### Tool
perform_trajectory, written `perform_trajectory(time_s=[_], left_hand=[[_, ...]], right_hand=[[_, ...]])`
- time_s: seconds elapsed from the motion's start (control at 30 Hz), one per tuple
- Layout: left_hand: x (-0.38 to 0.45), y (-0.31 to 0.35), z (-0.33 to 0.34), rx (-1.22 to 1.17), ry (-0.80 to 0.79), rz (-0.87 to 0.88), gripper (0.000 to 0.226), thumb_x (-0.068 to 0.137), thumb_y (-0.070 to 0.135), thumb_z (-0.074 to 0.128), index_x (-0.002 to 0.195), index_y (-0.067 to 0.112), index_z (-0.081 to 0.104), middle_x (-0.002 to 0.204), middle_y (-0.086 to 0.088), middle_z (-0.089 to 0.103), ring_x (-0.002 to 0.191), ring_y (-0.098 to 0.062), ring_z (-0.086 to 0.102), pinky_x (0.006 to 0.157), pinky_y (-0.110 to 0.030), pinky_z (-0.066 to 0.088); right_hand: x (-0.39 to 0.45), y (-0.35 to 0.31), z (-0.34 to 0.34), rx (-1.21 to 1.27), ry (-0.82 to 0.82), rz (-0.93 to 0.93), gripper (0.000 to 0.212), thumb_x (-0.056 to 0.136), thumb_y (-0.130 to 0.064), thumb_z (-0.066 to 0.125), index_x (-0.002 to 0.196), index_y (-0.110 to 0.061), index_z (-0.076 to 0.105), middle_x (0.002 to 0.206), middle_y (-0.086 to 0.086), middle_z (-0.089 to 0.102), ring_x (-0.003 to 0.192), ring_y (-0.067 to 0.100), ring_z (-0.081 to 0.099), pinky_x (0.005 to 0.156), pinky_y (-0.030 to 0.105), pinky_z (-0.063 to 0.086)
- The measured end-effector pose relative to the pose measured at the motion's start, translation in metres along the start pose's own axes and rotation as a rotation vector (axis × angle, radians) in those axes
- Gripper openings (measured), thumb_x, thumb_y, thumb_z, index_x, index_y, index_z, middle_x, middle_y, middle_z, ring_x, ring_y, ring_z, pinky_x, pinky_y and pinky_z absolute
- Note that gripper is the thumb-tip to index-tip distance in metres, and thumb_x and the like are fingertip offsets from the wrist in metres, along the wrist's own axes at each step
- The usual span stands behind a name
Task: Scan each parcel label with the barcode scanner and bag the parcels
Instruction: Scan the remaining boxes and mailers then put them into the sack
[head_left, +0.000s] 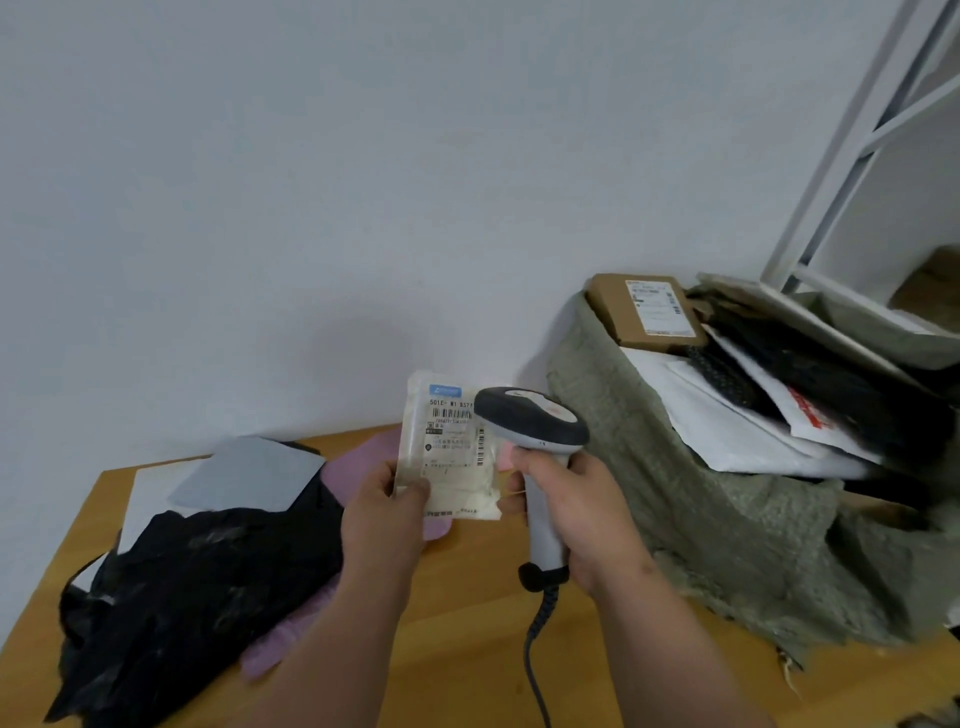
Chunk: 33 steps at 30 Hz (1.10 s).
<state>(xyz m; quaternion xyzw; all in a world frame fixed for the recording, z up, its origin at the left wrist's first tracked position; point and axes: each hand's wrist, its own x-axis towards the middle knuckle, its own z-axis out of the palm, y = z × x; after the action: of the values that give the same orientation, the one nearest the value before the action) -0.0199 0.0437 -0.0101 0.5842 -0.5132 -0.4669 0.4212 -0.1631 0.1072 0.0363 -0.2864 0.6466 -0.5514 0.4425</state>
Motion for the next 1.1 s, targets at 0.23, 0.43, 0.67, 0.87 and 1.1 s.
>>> perform_trajectory(time_s=[0.23, 0.43, 0.67, 0.87, 1.1], left_hand=[[0.003, 0.036, 0.014, 0.116, 0.027, 0.227, 0.014, 0.094, 0.018, 0.059, 0.090, 0.024, 0.071, 0.071, 0.008, 0.065, 0.067, -0.002, 0.064, 0.055, -0.012, 0.046], [-0.001, 0.081, 0.056, 0.273, 0.022, 0.600, 0.022, 0.095, 0.021, 0.059, 0.109, 0.028, 0.075, 0.107, 0.013, 0.068, 0.096, -0.005, 0.059, 0.078, -0.019, 0.043], [-0.014, 0.127, 0.133, 0.577, -0.132, 0.878, 0.041, 0.102, 0.016, 0.046, 0.141, 0.026, 0.051, 0.146, 0.008, 0.048, 0.128, -0.012, 0.049, 0.104, -0.022, 0.037], [-0.020, 0.130, 0.195, 1.218, -0.633, 0.791, 0.053, 0.104, 0.016, 0.033, 0.154, 0.029, 0.023, 0.164, 0.002, -0.003, 0.150, -0.028, 0.009, 0.121, -0.047, 0.013], [-0.031, 0.136, 0.219, 0.850, -0.679, 0.587, 0.047, 0.104, 0.020, 0.041, 0.150, 0.025, 0.035, 0.156, 0.002, 0.034, 0.143, -0.019, 0.032, 0.115, -0.029, 0.023]], right_hand=[[-0.015, -0.015, -0.018, 0.072, 0.161, -0.067, 0.013, 0.088, -0.024, 0.067, 0.087, -0.011, 0.071, 0.075, 0.005, 0.074, 0.070, 0.022, 0.071, 0.074, 0.041, 0.055], [-0.024, -0.040, -0.059, 0.195, 0.285, -0.155, 0.007, 0.090, -0.023, 0.068, 0.088, -0.017, 0.066, 0.070, -0.002, 0.071, 0.071, 0.019, 0.072, 0.073, 0.040, 0.055], [-0.026, -0.066, -0.129, 0.228, 0.406, -0.218, 0.011, 0.090, -0.026, 0.069, 0.099, -0.021, 0.065, 0.082, -0.001, 0.073, 0.066, 0.010, 0.073, 0.069, 0.034, 0.054], [-0.023, -0.065, -0.177, 0.277, 0.474, -0.191, 0.016, 0.089, -0.027, 0.070, 0.103, -0.020, 0.065, 0.090, 0.003, 0.073, 0.071, 0.012, 0.074, 0.066, 0.031, 0.052], [-0.015, -0.054, -0.193, 0.247, 0.404, -0.143, 0.017, 0.091, -0.026, 0.068, 0.104, -0.017, 0.064, 0.088, 0.002, 0.073, 0.066, 0.009, 0.073, 0.064, 0.028, 0.052]])
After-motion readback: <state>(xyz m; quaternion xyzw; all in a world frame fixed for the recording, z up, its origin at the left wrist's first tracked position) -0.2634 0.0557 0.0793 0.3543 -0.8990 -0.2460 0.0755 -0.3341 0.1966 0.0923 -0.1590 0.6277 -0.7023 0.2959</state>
